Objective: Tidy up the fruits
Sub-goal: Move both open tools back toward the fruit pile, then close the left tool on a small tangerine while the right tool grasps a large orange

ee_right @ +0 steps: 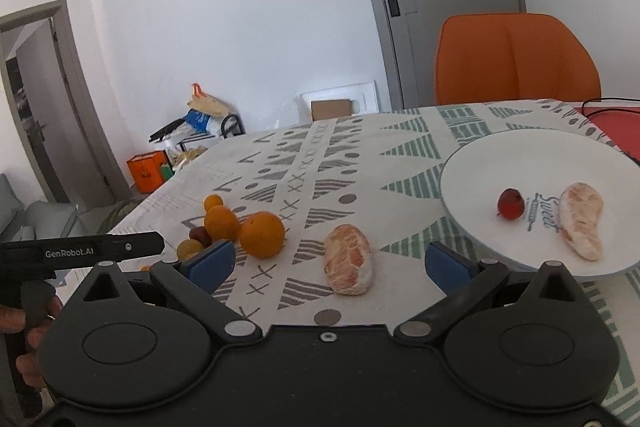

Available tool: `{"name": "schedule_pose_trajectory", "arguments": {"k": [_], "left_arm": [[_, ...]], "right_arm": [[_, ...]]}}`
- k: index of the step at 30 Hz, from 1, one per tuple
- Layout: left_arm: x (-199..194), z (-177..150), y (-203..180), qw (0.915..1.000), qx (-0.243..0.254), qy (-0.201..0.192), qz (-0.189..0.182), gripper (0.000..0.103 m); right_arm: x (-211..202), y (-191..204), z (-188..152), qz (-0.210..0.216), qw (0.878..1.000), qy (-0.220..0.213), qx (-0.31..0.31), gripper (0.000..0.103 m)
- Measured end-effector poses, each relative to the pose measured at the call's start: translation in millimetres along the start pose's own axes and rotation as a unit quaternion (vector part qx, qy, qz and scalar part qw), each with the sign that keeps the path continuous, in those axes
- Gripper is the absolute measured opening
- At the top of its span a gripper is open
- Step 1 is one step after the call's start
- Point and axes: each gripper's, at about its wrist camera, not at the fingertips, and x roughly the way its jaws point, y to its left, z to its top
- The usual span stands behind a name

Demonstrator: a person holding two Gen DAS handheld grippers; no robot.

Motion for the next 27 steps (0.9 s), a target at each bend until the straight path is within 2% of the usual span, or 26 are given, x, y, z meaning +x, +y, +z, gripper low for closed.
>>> {"name": "schedule_pose_trajectory", "arguments": {"k": [4, 13, 15, 17, 18, 27], "left_arm": [[5, -6, 2, 1.0, -0.001, 0.008, -0.001, 0.084], [11, -12, 8, 0.9996, -0.013, 0.026, -0.006, 0.06], [11, -12, 11, 0.9992, -0.025, 0.028, -0.014, 0.049], [12, -12, 12, 0.9993, -0.023, 0.029, -0.011, 0.026], [12, -12, 14, 0.9991, -0.025, 0.03, -0.013, 0.022], [12, -7, 22, 0.9988, -0.036, 0.026, -0.022, 0.022]], "right_arm": [[6, 1, -1, 0.002, 1.0, 0.009, 0.0, 0.102], [16, 6, 2, 0.007, 1.0, 0.017, -0.005, 0.102], [19, 10, 3, 0.011, 1.0, 0.018, -0.012, 0.101], [23, 13, 5, 0.014, 1.0, 0.019, -0.017, 0.1], [26, 15, 7, 0.016, 0.999, 0.02, -0.019, 0.098], [41, 33, 12, 0.035, 0.998, 0.029, -0.042, 0.09]]}}
